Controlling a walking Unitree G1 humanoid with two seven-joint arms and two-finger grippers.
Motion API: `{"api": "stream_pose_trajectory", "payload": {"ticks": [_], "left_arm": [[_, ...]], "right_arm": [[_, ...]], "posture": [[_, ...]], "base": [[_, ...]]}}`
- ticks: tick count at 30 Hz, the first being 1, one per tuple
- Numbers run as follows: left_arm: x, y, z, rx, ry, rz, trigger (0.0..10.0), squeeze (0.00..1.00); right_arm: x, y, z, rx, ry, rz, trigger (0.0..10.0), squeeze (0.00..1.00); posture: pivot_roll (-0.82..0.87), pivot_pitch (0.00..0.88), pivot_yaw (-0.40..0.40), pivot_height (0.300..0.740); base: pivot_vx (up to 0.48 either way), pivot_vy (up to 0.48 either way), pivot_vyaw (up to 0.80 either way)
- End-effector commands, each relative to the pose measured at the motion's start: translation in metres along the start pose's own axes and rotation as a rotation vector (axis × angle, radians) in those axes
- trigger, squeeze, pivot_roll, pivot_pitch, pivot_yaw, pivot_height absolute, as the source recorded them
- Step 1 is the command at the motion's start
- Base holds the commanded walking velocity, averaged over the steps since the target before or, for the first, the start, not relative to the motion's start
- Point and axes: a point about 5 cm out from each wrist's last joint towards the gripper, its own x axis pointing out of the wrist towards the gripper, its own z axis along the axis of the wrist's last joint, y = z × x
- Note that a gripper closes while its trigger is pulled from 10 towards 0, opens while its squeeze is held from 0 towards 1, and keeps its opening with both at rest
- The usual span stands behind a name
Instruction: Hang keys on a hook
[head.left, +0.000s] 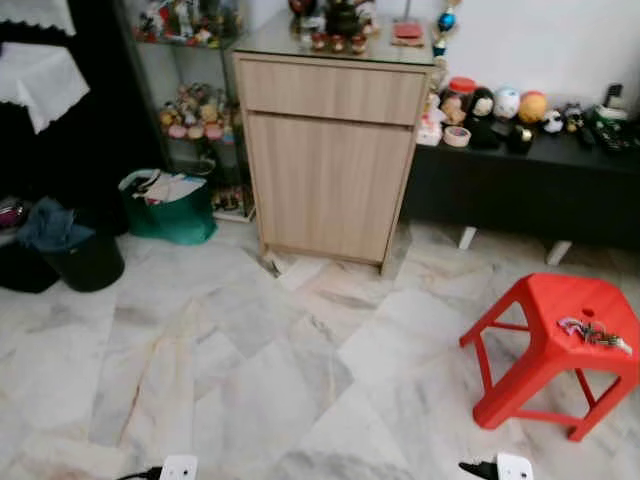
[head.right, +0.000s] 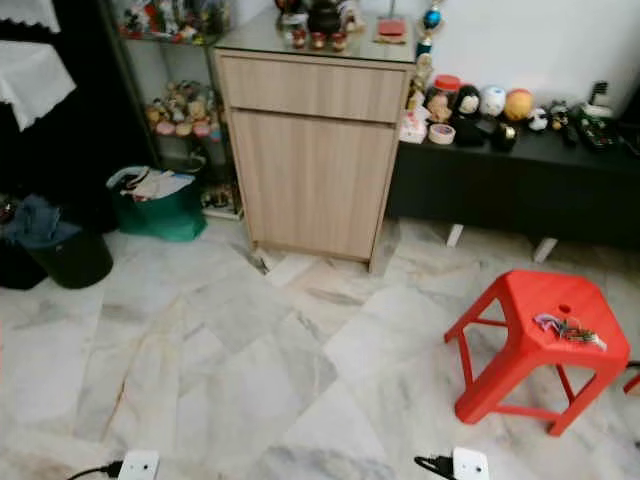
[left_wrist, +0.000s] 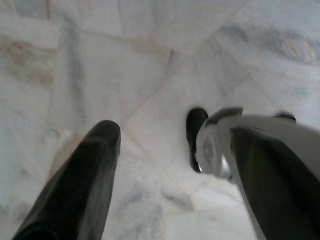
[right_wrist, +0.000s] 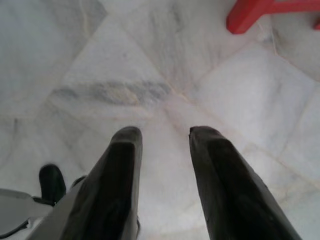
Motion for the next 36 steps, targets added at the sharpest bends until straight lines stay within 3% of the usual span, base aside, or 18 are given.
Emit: {"api": "stream_pose_trajectory", "payload": {"ticks": [1,7,8,9,10,29,30,36], "left_arm": [[0.000,-0.007,0.001,0.004,-0.004,-0.016,10.0,0.00],[0.000,-0.011,-0.001,0.002,-0.002,-0.020,10.0,0.00],[0.000,-0.011,-0.001,0.002,0.000,-0.021,10.0,0.00],[0.000,-0.011,-0.001,0.002,0.000,-0.021,10.0,0.00],[0.000,-0.012,-0.002,0.002,0.001,-0.022,10.0,0.00],[-0.001,0.004,-0.003,-0.031,0.004,-0.008,10.0,0.00],[0.000,0.003,-0.001,-0.026,0.000,-0.011,10.0,0.00],[0.003,-0.009,0.015,-0.055,-0.043,-0.038,10.0,0.00]], "right_arm": [[-0.002,-0.007,0.000,0.013,-0.002,-0.023,10.0,0.00],[-0.002,-0.008,0.000,0.010,-0.001,-0.021,10.0,0.00],[-0.002,-0.008,0.000,0.011,-0.001,-0.021,10.0,0.40],[-0.002,-0.008,0.000,0.011,-0.001,-0.021,10.0,0.40],[-0.002,-0.008,0.000,0.018,-0.004,-0.018,10.0,1.00],[-0.002,-0.007,0.001,0.023,-0.012,-0.017,10.0,1.00],[-0.002,-0.007,0.001,0.019,-0.012,-0.021,10.0,0.00],[-0.002,-0.008,0.001,0.016,-0.013,-0.028,10.0,0.00]], "posture": [[0.13,0.000,-0.041,0.737],[0.13,0.000,-0.045,0.737],[0.13,0.000,-0.045,0.737],[0.13,0.000,-0.045,0.737],[0.13,0.000,-0.045,0.737],[0.12,0.000,-0.042,0.737],[0.12,0.000,-0.042,0.737],[0.12,0.000,-0.046,0.737]], "base": [[0.000,-0.442,0.00],[0.000,-0.454,0.00],[0.000,-0.454,0.00],[0.000,-0.454,0.00],[0.000,-0.461,0.00],[0.000,-0.435,0.00],[0.000,0.000,0.00],[0.000,0.000,0.00]]}}
